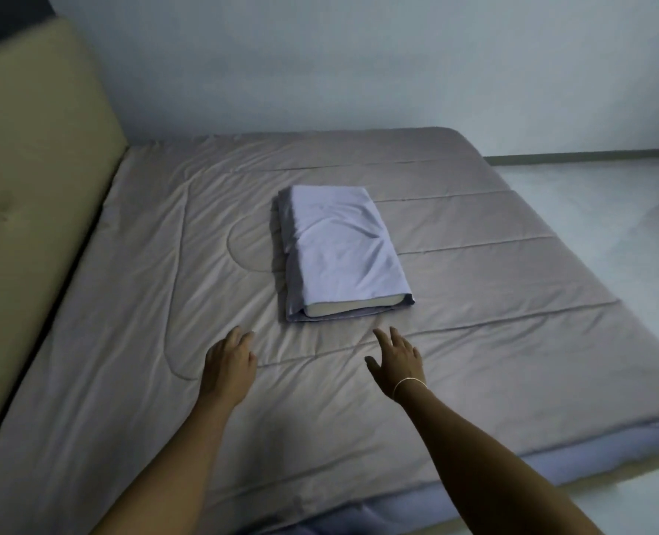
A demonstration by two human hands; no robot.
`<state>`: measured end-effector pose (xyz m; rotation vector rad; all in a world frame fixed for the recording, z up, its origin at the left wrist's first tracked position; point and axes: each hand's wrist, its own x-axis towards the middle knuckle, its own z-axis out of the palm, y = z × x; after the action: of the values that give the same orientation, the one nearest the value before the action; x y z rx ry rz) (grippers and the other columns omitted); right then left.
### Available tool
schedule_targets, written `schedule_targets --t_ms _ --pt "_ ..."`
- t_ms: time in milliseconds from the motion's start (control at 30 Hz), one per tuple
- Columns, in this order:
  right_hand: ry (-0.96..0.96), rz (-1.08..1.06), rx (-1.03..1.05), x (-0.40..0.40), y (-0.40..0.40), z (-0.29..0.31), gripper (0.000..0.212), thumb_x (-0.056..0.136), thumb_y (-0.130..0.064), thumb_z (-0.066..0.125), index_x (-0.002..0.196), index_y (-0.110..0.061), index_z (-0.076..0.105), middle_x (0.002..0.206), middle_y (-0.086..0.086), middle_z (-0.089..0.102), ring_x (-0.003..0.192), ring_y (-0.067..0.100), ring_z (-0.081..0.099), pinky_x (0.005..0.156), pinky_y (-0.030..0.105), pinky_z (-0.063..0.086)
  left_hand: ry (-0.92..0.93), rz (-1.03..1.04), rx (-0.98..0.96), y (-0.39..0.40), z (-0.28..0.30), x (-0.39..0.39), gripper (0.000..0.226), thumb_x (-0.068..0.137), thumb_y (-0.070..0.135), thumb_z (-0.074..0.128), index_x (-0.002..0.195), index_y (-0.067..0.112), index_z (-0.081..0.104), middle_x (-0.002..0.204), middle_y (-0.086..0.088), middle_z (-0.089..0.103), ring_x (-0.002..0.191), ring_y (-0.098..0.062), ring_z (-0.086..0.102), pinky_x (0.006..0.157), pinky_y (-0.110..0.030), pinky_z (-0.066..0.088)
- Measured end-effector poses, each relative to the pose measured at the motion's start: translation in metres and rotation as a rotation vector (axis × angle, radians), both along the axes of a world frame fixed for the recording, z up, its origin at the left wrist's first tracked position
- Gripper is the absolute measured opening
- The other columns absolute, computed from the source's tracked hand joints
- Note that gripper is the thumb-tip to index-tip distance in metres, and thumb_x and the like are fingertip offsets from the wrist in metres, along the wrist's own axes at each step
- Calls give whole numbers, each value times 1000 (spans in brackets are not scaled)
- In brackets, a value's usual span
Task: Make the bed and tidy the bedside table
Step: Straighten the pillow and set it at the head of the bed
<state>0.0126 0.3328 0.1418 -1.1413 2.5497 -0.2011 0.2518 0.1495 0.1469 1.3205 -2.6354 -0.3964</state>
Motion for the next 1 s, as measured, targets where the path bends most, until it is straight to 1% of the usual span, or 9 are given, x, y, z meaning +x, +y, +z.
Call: schedule_targets --t_ms 100,367,533,633,733,800,867,933,1000 --pt "6 -9 14 -16 10 -1 63 96 -45 47 150 -28 21 160 8 16 145 28 21 117 47 20 -20 4 33 -7 -9 -16 33 80 4 62 113 1 64 125 -23 57 92 -42 62 78 -46 51" --pt "-15 -87 123 -99 39 -16 65 94 -46 49 150 -29 19 160 8 16 145 28 21 117 47 21 -88 0 109 23 -45 -71 35 84 7 60 118 4 62 131 -20 54 101 -40 60 84 -46 49" --pt "-56 17 169 -175 8 -42 68 93 -48 50 151 -32 16 160 7 14 146 28 18 117 46 21 -167 78 186 25 -82 -121 44 82 11 65 125 7 60 133 -18 54 109 -38 58 89 -48 48" --pt "-15 113 129 -237 -44 -76 72 92 -48 53 150 -34 13 160 8 12 145 30 19 116 45 27 -136 47 140 -14 -103 -183 55 76 10 70 129 7 56 135 -19 52 110 -39 56 88 -48 48" --pt "8 203 109 -279 -101 -118 82 90 -47 57 150 -40 2 162 6 0 147 33 10 115 50 27 -122 43 102 -57 -123 -245 74 80 23 71 144 12 37 151 -18 32 131 -39 37 100 -52 40" --pt "-8 265 146 -299 -138 -156 91 87 -46 62 149 -43 -5 162 3 -7 148 35 2 115 55 23 -160 37 117 -82 -147 -280 90 83 38 68 151 22 11 159 -11 4 144 -35 10 111 -52 24" --pt "-23 310 199 -309 -164 -192 96 84 -45 67 148 -43 -4 161 2 -5 147 36 -1 114 59 23 -285 50 170 -110 -168 -303 104 80 47 68 149 31 -8 158 -7 -19 145 -35 -8 114 -53 10" --pt "-18 314 199 -315 -176 -231 97 82 -42 69 149 -41 -1 161 2 -1 146 38 0 114 58 22 -345 90 239 -131 -196 -314 108 77 50 70 148 37 -10 156 -7 -23 144 -37 -7 114 -56 7" --pt "17 306 117 -319 -176 -261 93 83 -35 68 151 -39 3 161 4 5 145 39 5 113 57 23 -300 87 219 -137 -229 -313 106 75 47 73 149 36 -2 158 -9 -17 143 -41 7 114 -54 16"
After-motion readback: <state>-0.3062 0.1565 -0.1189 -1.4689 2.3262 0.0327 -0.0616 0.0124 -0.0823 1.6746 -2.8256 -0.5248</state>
